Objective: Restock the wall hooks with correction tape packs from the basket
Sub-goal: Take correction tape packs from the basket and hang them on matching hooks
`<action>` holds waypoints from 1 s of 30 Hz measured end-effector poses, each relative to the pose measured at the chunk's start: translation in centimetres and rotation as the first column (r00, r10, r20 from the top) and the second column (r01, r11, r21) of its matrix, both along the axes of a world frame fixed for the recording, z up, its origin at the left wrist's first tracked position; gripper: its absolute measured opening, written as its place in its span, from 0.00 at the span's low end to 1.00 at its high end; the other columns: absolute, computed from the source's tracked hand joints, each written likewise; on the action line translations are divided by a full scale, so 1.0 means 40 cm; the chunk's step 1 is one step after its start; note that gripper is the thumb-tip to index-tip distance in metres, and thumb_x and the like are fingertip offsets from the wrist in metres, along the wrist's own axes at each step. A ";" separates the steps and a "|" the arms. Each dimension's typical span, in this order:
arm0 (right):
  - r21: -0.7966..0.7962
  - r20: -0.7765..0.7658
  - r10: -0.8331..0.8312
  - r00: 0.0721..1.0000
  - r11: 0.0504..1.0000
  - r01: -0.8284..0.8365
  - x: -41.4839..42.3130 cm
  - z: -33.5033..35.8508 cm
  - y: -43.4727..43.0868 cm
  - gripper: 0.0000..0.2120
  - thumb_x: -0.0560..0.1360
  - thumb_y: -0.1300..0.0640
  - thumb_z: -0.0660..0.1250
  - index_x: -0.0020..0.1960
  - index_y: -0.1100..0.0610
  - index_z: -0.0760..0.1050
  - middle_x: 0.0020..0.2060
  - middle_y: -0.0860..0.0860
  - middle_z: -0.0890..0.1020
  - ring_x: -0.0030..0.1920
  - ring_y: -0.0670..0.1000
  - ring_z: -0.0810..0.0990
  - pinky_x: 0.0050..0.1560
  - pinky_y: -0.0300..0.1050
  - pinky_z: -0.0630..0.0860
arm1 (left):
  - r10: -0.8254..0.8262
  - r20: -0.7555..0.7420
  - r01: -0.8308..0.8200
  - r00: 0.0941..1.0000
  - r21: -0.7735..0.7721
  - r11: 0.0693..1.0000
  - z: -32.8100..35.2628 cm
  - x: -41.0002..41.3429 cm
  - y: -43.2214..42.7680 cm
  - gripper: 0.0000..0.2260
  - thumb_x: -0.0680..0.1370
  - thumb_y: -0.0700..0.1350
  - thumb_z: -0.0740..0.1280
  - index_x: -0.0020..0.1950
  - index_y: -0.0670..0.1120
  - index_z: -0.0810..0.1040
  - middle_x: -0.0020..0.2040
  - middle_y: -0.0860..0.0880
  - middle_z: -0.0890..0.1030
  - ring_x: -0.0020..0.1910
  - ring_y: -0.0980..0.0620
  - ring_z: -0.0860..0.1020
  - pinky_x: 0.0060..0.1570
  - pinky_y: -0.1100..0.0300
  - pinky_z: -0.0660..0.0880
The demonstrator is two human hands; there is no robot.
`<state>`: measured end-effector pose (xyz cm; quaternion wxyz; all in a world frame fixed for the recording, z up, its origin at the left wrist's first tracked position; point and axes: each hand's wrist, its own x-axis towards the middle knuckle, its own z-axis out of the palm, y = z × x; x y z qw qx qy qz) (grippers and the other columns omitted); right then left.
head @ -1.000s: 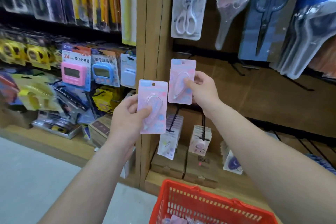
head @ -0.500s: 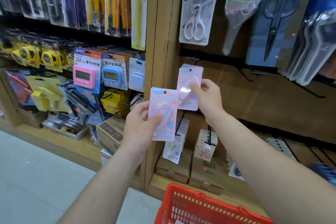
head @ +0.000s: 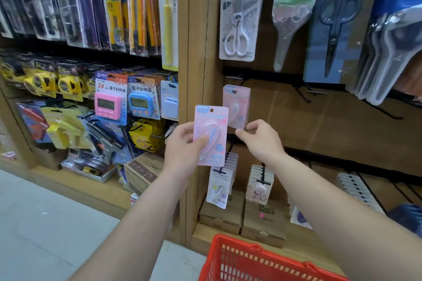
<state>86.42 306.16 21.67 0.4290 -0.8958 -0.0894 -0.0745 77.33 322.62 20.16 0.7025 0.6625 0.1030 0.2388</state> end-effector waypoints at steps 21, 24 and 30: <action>-0.063 -0.049 0.085 0.995 0.994 -0.088 -0.045 -0.050 -0.159 0.17 0.79 0.46 0.70 0.65 0.50 0.74 0.55 0.44 0.78 0.56 0.45 0.77 0.54 0.44 0.75 | 0.043 -0.008 -0.041 0.999 0.217 0.975 0.084 0.169 -0.074 0.17 0.82 0.45 0.68 0.70 0.49 0.72 0.61 0.48 0.80 0.53 0.52 0.82 0.42 0.60 0.81; -0.072 -0.054 0.093 0.994 0.993 -0.097 -0.046 -0.065 -0.161 0.17 0.79 0.46 0.69 0.65 0.50 0.74 0.55 0.44 0.78 0.56 0.46 0.77 0.55 0.44 0.75 | 0.072 -0.011 -0.067 0.997 0.249 0.966 0.076 0.179 -0.077 0.17 0.82 0.46 0.69 0.70 0.49 0.73 0.60 0.48 0.80 0.53 0.51 0.82 0.43 0.59 0.81; -0.118 -0.092 0.096 0.991 0.987 -0.106 -0.054 -0.087 -0.177 0.19 0.79 0.44 0.69 0.66 0.51 0.74 0.58 0.46 0.78 0.58 0.47 0.77 0.59 0.47 0.77 | 0.111 -0.063 -0.090 0.992 0.274 0.958 0.097 0.245 -0.087 0.18 0.81 0.50 0.70 0.70 0.52 0.75 0.60 0.51 0.81 0.52 0.51 0.84 0.48 0.52 0.84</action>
